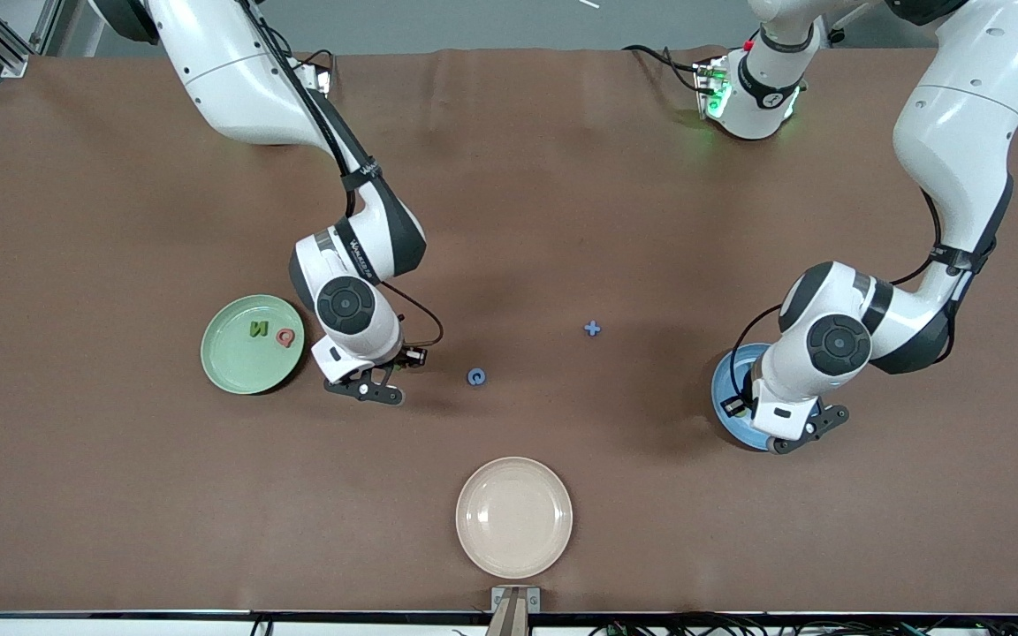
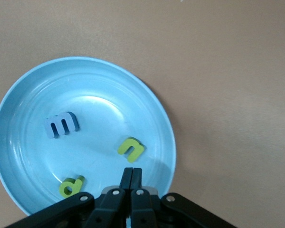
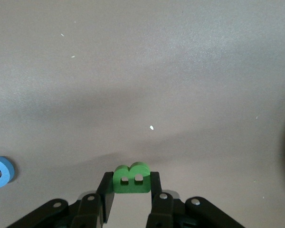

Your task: Sort upper and lower case letters into plates

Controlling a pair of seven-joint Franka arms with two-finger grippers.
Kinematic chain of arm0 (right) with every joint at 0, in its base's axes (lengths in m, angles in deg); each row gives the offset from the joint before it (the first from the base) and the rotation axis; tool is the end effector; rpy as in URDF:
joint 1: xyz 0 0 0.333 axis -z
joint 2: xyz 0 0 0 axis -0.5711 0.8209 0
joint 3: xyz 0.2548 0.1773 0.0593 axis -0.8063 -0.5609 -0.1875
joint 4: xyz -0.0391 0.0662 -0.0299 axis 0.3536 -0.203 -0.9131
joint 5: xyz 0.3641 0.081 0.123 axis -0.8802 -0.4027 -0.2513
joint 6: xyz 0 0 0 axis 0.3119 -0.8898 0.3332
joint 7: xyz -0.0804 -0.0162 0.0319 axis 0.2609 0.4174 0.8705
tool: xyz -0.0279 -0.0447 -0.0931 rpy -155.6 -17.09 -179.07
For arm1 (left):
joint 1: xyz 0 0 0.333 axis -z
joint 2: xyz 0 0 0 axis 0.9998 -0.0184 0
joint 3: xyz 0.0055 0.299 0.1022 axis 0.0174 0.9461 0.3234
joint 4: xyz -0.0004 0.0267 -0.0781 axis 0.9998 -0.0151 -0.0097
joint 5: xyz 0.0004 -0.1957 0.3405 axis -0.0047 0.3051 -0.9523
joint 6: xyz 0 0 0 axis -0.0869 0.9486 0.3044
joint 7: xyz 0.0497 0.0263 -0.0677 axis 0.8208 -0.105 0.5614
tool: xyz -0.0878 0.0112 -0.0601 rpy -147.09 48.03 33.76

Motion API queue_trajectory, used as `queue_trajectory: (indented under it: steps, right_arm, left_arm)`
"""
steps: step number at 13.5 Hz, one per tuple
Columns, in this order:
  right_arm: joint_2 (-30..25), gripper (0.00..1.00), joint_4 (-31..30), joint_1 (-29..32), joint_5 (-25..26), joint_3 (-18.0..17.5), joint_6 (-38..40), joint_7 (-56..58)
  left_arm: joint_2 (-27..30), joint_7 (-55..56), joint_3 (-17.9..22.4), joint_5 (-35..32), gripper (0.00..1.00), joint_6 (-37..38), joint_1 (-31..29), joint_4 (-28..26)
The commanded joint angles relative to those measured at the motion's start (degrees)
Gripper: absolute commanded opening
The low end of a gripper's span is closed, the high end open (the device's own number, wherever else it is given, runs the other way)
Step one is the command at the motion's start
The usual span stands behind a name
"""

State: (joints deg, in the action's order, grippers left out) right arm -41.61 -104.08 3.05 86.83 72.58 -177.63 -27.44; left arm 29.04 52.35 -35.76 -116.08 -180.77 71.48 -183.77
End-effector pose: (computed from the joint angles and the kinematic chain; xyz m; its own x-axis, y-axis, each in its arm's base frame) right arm 0.5994 0.3211 0.2298 0.9781 -0.1985 -0.0630 -0.1943 -0.9787 0.0661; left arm 0.6633 -0.1391 0.2357 0.8975 0.4408 0.0147 0.4409 -0.8961 -0.0512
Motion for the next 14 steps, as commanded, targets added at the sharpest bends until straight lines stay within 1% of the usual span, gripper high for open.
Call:
queue_trajectory:
  steps: [1,4,5,7,9,11,12,13,14]
  right_arm:
    - [-13.8,0.00,-17.2,8.9,-3.0,-1.4,-6.7,4.8]
    - [-12.9,0.00,-17.2,8.6,-3.0,-1.4,-7.0,4.5]
    - [-12.4,0.00,-17.2,8.0,-3.0,-1.4,-7.3,3.6]
    - [-11.6,0.00,-17.0,7.4,-3.0,-1.4,-7.6,2.4]
    - [-11.2,0.00,-17.0,7.3,-3.0,-1.4,-7.8,2.4]
    - [-11.1,0.00,-17.0,7.4,-3.0,-1.4,-7.9,2.5]
    - [-11.1,0.00,-17.0,7.5,-3.0,-1.4,-7.6,2.8]
    - [-11.2,0.00,-17.0,8.1,-2.5,-1.1,-7.3,4.0]
    - [-11.7,0.00,-17.2,9.6,-2.2,-1.0,-6.5,8.0]
  left_arm:
    - [-0.4,-2.8,1.8,-0.9,0.07,0.0,0.1,0.0]
    - [-0.4,-2.8,1.9,-0.8,0.07,0.0,0.6,0.0]
    - [-0.2,-2.0,1.9,-0.8,0.09,0.0,0.9,0.0]
    - [0.2,0.7,-0.1,0.0,0.16,0.5,1.6,-0.1]
    - [0.6,4.3,-2.3,0.1,0.29,0.6,2.2,-0.4]
    - [0.6,9.8,-4.0,0.1,0.45,0.6,3.4,-1.0]
    - [0.6,13.3,-4.5,0.1,0.48,0.6,4.4,-1.4]
    - [0.6,16.4,-5.2,0.1,0.53,0.6,5.4,-2.4]
    - [0.6,19.9,-5.9,0.1,0.62,0.6,6.4,-3.8]
